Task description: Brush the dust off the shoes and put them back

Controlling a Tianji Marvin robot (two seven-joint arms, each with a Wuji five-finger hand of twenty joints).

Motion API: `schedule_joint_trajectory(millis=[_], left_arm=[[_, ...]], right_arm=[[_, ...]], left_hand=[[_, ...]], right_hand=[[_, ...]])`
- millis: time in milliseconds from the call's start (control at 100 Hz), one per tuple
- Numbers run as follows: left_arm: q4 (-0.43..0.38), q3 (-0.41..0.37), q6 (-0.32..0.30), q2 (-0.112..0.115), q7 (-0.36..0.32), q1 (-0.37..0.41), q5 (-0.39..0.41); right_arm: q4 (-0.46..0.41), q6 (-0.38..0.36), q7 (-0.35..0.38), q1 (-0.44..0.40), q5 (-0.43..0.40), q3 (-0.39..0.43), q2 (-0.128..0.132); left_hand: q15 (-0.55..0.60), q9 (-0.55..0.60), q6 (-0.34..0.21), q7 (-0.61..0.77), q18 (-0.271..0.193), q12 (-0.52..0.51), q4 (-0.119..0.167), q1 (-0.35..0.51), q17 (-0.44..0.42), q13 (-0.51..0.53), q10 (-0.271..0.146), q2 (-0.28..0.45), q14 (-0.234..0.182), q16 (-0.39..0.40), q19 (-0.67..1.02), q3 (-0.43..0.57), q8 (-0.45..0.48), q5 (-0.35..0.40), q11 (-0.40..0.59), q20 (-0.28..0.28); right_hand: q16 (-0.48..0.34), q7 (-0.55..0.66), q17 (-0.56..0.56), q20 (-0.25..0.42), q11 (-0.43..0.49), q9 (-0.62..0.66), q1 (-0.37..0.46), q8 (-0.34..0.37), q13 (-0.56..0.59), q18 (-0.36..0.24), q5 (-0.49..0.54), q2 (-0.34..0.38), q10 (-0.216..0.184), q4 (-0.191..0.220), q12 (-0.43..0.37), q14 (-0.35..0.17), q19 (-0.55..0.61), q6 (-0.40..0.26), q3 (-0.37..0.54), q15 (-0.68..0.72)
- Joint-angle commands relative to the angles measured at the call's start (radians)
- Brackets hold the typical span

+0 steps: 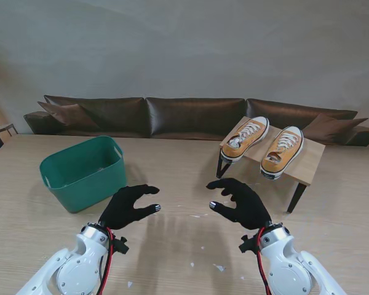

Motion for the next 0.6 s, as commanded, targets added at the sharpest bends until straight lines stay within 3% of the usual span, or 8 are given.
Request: schedule_joint_trajectory(millis=[0,590], left_arm=[[-0.008,0.004,0.005,-0.01,-0.016,0.005,-0.005],[0.002,0.027,0.019,-0.022,-0.004,-0.001,-0.07]], right_arm=[[0.016,-0.005,0.014,-0.003,0.004,-0.008,-0.007],[0.076,0.017,-0.002,0.033,0.026,-0.028,-0.015]], left_hand=[[-0.022,-0.034,-0.01,-0.019,0.013,-0.009,0.032,0.007,-0.003,-0.043,-0.012,0.043,-0.01,-0.019,-0.032,-0.016,-0.007,-0.022,-0.01,0.02],[-0.027,-0.038,-0.007,-0.022,0.008,-0.012,0.033,0.013,-0.015,-0.048,-0.013,0.043,-0.006,-0.02,-0.05,-0.022,-0.009,-0.026,-0.01,0.048]], right_hand=[[-0.01,-0.009,-0.246,-0.001,-0.013,-0.029,0.003,0.014,-0.025,-0.009,0.02,-0.025,-0.036,-0.014,-0.015,-0.026,-0.024,-0.031,0.037,-0.013],[-0.01,-0.008,-0.254,0.013,-0.012,-0.035,-0.001,0.017,-0.035,-0.009,0.014,-0.021,-0.034,-0.017,-0.02,-0.026,-0.049,-0.028,0.039,-0.018]])
